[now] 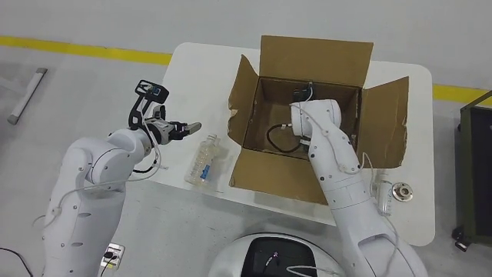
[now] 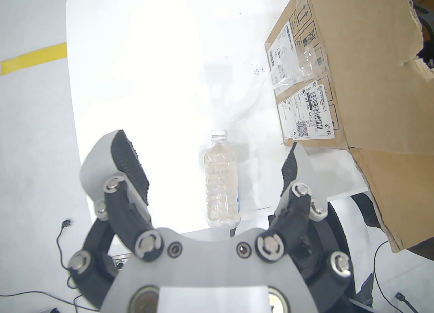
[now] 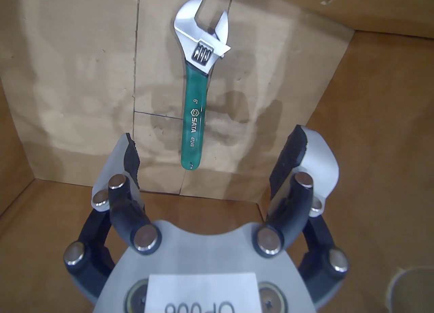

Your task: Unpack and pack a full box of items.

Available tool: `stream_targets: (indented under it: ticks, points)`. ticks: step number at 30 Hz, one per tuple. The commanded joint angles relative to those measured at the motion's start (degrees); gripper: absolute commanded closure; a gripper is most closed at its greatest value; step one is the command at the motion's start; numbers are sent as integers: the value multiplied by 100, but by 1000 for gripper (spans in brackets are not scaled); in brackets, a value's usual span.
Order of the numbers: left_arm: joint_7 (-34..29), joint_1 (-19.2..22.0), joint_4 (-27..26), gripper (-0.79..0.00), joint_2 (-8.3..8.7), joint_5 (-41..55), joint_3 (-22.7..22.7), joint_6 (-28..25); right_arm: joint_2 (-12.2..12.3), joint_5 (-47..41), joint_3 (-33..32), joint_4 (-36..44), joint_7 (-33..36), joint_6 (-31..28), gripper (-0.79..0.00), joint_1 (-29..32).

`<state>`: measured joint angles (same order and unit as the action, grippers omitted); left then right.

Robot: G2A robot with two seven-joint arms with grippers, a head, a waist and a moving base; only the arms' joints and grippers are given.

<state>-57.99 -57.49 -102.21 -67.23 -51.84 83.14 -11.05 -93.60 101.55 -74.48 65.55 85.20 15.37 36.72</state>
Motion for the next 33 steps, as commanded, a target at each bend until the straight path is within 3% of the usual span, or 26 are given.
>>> stream_targets:
  ticks: [1,6,7,9,11,12,18,33]
  points:
    - [0,0,0,-785,0,0,0,0,-7,28,22,16,-2,2,-785,50]
    - [0,0,0,-785,0,0,0,0,-21,61,0,-100,-118,87,-785,43]
    - [0,0,0,-785,0,0,0,0,-26,65,0,-144,-142,114,-653,26]
    - [0,0,0,-785,0,0,0,0,-38,57,-1,-253,-195,162,-505,-11]
    - [0,0,0,-785,0,0,0,0,-50,51,2,-382,-252,211,-397,-57]
    - [0,0,0,-785,0,0,0,0,-57,41,3,-447,-281,225,-382,-78]
    - [0,0,0,-785,0,0,0,0,-90,-31,-21,-758,-409,345,-403,-211]
    - [0,0,0,-785,0,0,0,0,-170,-146,1,-1315,-669,469,-348,-435]
